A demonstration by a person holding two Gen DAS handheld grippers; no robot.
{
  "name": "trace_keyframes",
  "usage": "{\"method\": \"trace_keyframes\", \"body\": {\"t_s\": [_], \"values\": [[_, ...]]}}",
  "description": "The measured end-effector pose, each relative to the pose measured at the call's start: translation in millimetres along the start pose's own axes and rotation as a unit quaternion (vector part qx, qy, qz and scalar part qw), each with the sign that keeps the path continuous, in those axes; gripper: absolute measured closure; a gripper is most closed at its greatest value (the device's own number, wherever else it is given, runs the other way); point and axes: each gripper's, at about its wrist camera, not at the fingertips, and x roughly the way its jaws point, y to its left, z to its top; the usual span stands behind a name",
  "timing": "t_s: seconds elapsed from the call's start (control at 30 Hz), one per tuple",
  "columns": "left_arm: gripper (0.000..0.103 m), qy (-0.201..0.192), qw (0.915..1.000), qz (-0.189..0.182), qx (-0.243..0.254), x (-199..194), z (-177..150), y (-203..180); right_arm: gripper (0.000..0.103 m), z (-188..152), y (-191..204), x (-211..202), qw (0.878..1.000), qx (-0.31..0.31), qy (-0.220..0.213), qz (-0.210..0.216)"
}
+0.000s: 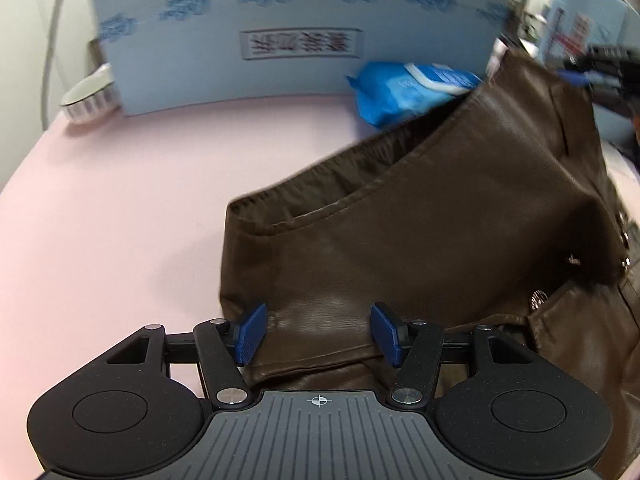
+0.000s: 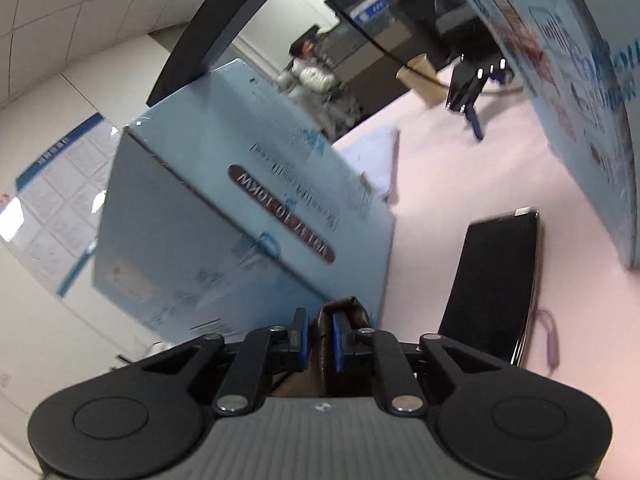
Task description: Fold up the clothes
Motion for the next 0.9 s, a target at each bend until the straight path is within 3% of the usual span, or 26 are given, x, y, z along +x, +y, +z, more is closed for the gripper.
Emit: {"method": "trace_keyframes", "body": {"t_s": [0.03,0.07,0.23,0.37,0.47,0.53,0.63,0.7,0.77,0.83,0.9], "values": [[0.046,-0.006,0.9999,0.002,-0.013,-2.7,-0.3,2.2,0.038,-0.1,2.5,-0.5,1.000,-0.011,0.002,-0.024],[0.045,-0.012,0.9997,0.001,-0.019,-5.4,-0.7,3.1,0.026,0.6,5.7,-4.2,0.998,-0.024,0.011,-0.048],[0.045,-0.054,0.9961,0.028,-0.064,-29.0,-15.8,11.4,0.026,-2.3,16.3,-73.1,0.985,-0.103,0.038,-0.130],[0.045,-0.050,0.9909,0.025,-0.122,-37.2,-33.2,19.3,0.025,-41.4,10.7,-149.9,0.971,-0.126,0.091,-0.183],[0.045,-0.032,0.9865,-0.024,-0.159,-53.9,-52.8,17.1,0.025,-84.0,-1.1,-198.5,0.963,-0.083,0.134,-0.217],[0.045,-0.028,0.9839,-0.051,-0.169,-64.8,-63.0,13.6,0.025,-117.8,-11.9,-233.2,0.959,-0.026,0.162,-0.231],[0.045,-0.013,0.9823,-0.092,-0.163,-84.5,-81.9,5.1,0.025,-157.7,-29.5,-271.6,0.958,0.103,0.159,-0.214],[0.045,-0.010,0.9874,-0.103,-0.120,-93.5,-86.2,-9.3,0.025,-182.6,-43.1,-288.3,0.952,0.198,0.127,-0.194],[0.044,-0.012,0.9918,-0.111,-0.063,-99.7,-86.4,-27.0,0.024,-194.7,-46.4,-290.6,0.948,0.244,0.102,-0.177],[0.043,-0.029,0.9865,-0.156,0.042,-109.9,-87.8,-53.7,0.024,-200.6,-41.8,-288.1,0.949,0.255,0.086,-0.163],[0.041,-0.008,0.9788,-0.178,0.100,-106.1,-88.9,-67.8,0.022,-201.5,-33.7,-282.4,0.953,0.237,0.089,-0.166]]}}
